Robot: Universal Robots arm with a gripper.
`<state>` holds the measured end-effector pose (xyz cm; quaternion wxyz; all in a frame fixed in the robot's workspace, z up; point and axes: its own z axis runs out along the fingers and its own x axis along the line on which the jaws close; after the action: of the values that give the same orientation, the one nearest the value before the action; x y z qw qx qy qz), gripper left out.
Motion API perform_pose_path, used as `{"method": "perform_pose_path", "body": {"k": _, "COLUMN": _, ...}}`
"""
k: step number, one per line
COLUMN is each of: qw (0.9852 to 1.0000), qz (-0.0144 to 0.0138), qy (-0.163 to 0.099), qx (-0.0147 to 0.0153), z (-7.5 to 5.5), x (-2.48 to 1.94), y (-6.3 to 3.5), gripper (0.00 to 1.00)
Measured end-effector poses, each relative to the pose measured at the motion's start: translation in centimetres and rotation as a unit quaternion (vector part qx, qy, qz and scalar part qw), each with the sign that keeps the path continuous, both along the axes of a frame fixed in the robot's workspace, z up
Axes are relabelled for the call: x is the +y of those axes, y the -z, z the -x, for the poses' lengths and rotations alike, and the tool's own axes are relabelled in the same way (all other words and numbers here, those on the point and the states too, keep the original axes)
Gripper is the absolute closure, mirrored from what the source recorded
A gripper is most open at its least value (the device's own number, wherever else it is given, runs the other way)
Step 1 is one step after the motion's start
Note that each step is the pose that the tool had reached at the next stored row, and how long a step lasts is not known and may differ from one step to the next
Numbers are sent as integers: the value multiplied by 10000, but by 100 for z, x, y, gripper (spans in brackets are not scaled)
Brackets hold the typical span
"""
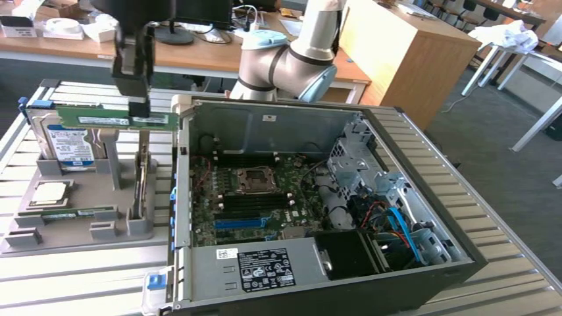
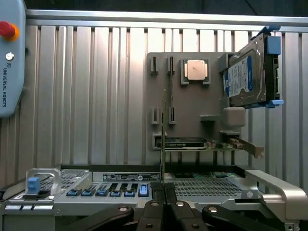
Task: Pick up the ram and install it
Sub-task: 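Pick up the ram and move it above insertion slot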
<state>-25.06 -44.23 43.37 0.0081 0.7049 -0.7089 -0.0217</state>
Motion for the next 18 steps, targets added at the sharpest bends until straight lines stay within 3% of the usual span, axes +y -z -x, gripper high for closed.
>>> {"method": "perform_pose_path", "body": {"k": 2, "qw": 10000, "qz": 0, "qy": 0, "qx": 0, "z": -191, "x": 0, "y": 0, "gripper": 89}}
{"method": "perform_pose_path", "body": {"k": 18, "qw": 10000, "qz": 0, "qy": 0, "qx": 0, "z": -603, "x": -2, "y": 0, "gripper": 89}}
